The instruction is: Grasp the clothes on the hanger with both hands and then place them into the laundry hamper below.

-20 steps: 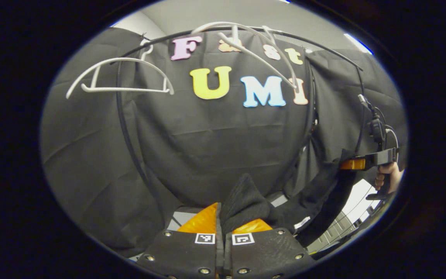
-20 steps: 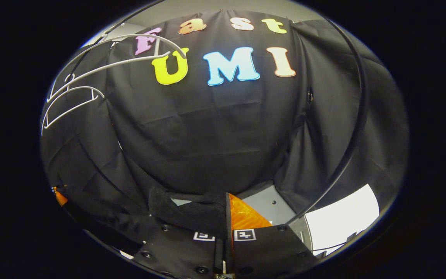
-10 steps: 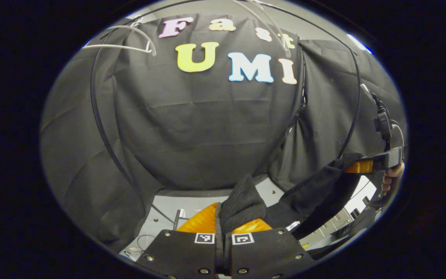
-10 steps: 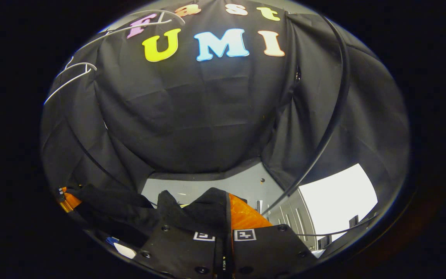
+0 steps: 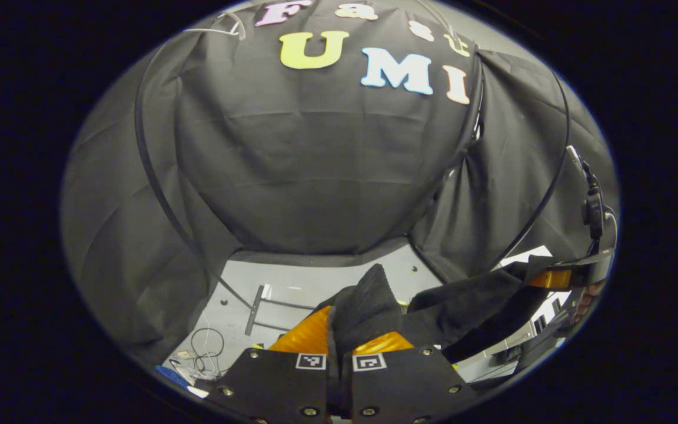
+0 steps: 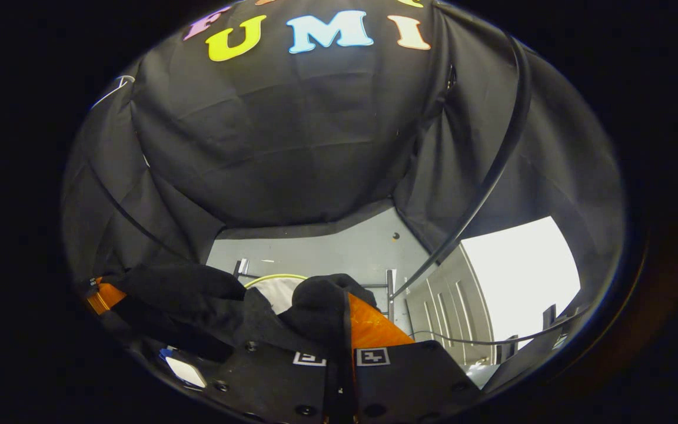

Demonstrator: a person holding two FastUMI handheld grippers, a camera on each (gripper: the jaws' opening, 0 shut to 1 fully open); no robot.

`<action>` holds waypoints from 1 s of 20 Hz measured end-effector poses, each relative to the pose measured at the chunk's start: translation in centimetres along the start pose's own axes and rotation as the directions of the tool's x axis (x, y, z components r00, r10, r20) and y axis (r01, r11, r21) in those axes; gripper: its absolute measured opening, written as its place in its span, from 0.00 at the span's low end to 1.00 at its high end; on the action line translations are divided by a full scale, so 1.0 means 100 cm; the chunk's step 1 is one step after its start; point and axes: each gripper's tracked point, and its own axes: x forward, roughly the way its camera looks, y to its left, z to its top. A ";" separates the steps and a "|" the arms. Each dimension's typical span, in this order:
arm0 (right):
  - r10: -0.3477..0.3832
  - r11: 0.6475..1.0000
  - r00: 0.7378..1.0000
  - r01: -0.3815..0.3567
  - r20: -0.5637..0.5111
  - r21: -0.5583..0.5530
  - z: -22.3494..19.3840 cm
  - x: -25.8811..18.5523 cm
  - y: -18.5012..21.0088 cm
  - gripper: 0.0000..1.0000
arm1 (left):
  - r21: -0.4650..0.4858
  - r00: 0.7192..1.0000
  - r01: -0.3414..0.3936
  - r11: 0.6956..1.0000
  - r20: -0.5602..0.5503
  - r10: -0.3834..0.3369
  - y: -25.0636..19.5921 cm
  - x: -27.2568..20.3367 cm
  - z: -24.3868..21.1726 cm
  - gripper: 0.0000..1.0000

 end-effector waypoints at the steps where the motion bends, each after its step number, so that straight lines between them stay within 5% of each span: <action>1: -0.005 1.000 1.000 0.005 -0.021 -0.001 -0.005 0.006 -0.001 0.07 | 0.007 1.000 -0.005 1.000 -0.010 0.005 -0.003 0.006 -0.003 0.02; 16: 0.057 0.997 0.991 -0.062 -0.117 -0.037 -0.020 0.010 0.013 0.12 | 0.039 0.993 -0.027 0.999 -0.115 0.032 0.000 0.019 -0.038 0.04; 20: 0.091 0.994 0.983 -0.099 -0.157 -0.039 -0.035 0.006 0.020 0.24 | 0.002 0.988 -0.050 0.999 -0.146 0.050 0.001 0.013 -0.045 0.08</action>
